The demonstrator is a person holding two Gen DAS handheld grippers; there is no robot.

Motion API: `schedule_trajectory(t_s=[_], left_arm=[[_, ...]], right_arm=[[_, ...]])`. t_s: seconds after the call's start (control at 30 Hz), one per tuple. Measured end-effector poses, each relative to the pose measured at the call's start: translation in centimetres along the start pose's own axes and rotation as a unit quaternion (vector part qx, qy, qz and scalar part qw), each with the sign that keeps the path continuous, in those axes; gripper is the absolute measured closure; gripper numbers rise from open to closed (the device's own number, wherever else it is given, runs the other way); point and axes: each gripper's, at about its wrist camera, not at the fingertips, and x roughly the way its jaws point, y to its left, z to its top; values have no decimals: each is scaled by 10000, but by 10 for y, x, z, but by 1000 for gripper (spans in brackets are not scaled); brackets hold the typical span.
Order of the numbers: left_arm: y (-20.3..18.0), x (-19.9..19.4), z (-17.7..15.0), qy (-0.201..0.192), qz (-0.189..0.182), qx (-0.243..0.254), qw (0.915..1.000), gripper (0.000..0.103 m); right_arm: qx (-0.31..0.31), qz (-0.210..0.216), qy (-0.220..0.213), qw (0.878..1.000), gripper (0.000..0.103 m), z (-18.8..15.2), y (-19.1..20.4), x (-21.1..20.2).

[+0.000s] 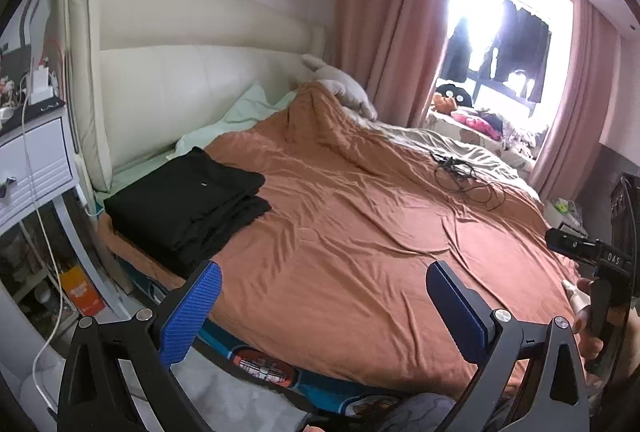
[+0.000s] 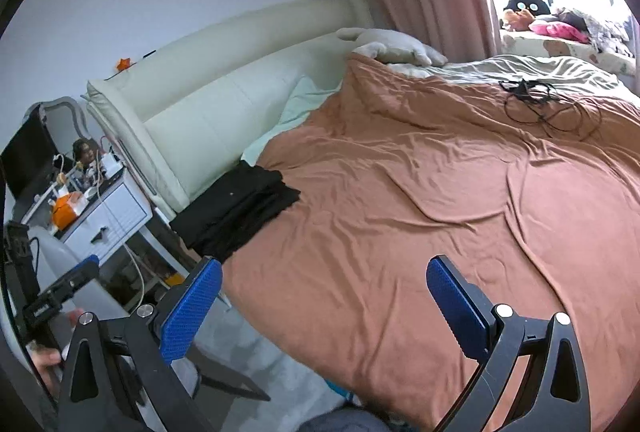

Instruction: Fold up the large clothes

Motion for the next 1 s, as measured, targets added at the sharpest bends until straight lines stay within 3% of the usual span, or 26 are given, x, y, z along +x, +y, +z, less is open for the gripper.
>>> schedule_trajectory(t_s=[0.23, 1.0], left_arm=[[-18, -23, -30, -180, -151, 55, 9997, 1], [-37, -77, -116, -503, -249, 411, 9976, 1]], right_arm=[[-112, -213, -130, 9996, 1, -48, -7, -36], [-5, -798, -838, 9933, 1, -152, 5, -129]])
